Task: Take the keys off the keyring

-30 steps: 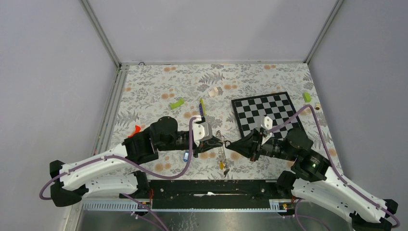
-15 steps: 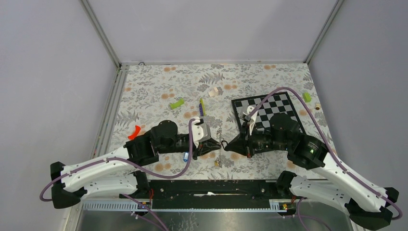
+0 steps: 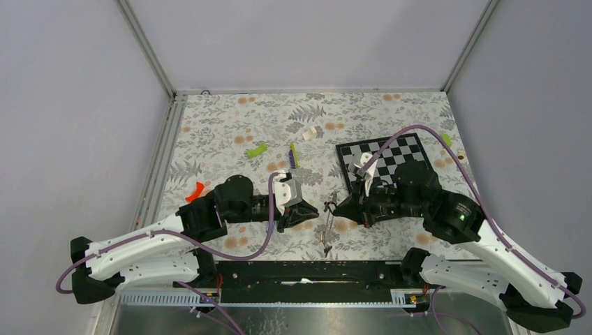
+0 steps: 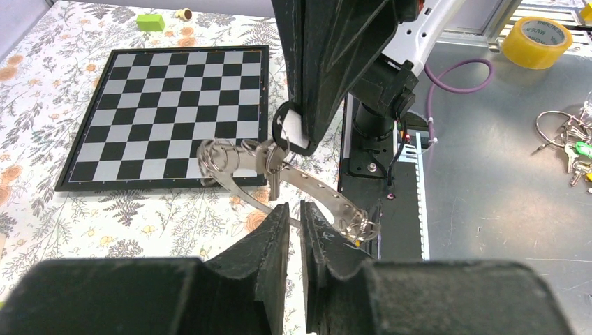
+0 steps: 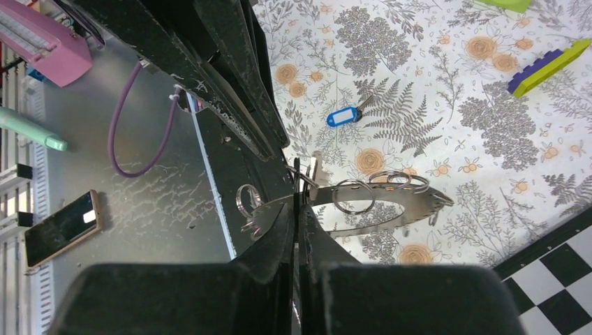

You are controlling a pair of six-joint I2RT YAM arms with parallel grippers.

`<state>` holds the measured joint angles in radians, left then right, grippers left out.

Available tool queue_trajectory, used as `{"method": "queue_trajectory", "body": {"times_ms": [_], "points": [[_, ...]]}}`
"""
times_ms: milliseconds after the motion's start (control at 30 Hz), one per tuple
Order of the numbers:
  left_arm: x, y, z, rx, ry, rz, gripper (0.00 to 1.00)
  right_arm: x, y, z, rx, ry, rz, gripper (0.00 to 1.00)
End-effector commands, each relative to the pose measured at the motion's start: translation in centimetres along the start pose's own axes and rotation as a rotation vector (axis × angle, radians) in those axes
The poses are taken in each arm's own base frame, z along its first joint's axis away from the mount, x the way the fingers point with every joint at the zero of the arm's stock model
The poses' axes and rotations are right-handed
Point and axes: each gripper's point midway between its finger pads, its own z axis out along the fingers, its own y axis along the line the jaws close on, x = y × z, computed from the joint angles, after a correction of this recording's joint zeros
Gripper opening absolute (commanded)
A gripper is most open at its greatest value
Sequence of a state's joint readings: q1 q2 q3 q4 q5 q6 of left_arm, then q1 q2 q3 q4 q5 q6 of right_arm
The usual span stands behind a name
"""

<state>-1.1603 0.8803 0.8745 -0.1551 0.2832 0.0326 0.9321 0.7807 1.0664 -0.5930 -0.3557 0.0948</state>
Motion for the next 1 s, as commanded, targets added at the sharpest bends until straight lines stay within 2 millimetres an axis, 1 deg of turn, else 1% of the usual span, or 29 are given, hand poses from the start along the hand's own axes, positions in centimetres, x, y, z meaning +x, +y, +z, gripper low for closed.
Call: {"method": "queue_trajectory", "body": {"times_ms": [0, 100, 267, 367, 500, 600, 833, 967], "points": [[-1.5, -0.3, 0.1, 0.020, -0.064, 0.020, 0.17, -3.2, 0.4, -1.6, 0.004, -0.091, -0.156, 0.00], [-1.6, -0.3, 0.0, 0.017, -0.075, 0.018, 0.16, -3.6, 0.5, -2.0, -0.001, -0.108, -0.215, 0.00], [-1.3, 0.2, -0.1, -0.012, -0.075, 0.013, 0.17, -3.6, 1.1, -2.5, -0.045, -0.102, -0.331, 0.00], [-1.4, 0.4, -0.3, -0.028, -0.081, 0.014, 0.19, -3.5, 1.3, -2.6, -0.064, -0.088, -0.371, 0.00], [-2.1, 0.4, -0.5, -0.033, -0.112, 0.014, 0.26, -3.5, 1.4, -2.5, -0.081, -0.080, -0.398, 0.00], [-2.8, 0.3, -0.7, -0.030, -0.149, 0.011, 0.29, -3.5, 1.8, -2.3, -0.105, -0.072, -0.400, 0.00], [-3.7, 0.1, -0.9, -0.022, -0.191, 0.024, 0.43, -3.5, 2.1, -2.4, -0.136, -0.061, -0.456, 0.00], [-3.7, -0.1, -0.6, -0.013, -0.200, 0.006, 0.45, -3.7, 2.3, -2.5, -0.143, -0.069, -0.463, 0.00]]}}
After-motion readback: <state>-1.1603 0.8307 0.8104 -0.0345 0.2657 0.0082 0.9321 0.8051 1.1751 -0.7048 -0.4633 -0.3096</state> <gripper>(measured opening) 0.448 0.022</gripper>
